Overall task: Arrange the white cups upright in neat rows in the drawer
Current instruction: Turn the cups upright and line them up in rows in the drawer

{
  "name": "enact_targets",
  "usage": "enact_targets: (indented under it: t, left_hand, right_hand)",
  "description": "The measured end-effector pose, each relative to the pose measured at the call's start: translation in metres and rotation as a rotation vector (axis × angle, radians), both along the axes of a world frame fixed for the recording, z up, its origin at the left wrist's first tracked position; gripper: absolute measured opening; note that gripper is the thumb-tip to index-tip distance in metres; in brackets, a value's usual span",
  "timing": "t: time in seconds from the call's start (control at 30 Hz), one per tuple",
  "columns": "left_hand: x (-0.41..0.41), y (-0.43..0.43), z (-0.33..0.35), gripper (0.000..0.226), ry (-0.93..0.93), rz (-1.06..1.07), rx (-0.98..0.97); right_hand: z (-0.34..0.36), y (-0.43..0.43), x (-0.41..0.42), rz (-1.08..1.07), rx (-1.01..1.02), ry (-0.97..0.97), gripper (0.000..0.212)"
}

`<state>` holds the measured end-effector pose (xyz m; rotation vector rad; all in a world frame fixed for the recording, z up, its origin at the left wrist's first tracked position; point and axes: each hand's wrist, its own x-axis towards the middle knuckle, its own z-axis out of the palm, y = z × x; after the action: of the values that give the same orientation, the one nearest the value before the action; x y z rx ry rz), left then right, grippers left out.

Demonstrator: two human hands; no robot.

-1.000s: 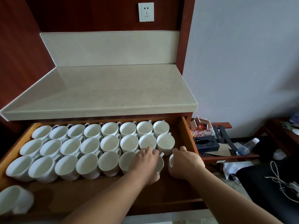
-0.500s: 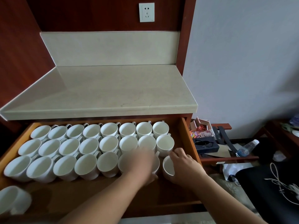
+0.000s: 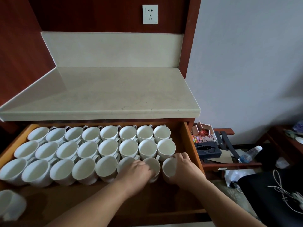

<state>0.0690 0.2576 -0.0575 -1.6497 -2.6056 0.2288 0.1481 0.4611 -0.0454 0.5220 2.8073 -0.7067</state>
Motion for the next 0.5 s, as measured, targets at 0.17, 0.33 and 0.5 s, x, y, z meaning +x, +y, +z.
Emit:
enact_targets:
  t: [0.17,0.33,0.5]
  left_hand:
    - [-0.0027,0.0004,-0.0026,0.035,-0.019,0.018,0.031]
    - [-0.0022,0.0001,-0.0031,0.035,-0.011,0.017,0.052]
    - [-0.0038,-0.0009,-0.0085,0.035,-0.002,0.017,0.063]
  right_hand:
    - [0.0034,-0.0001,-0.0027,0.005,-0.044,0.045,0.088]
    - [-0.0005,-0.0004,0.0032,-0.069,-0.048,0.035,0.09]
    - [-0.0051,0.0013,0.0021,-0.134,-0.098,-0.039,0.092]
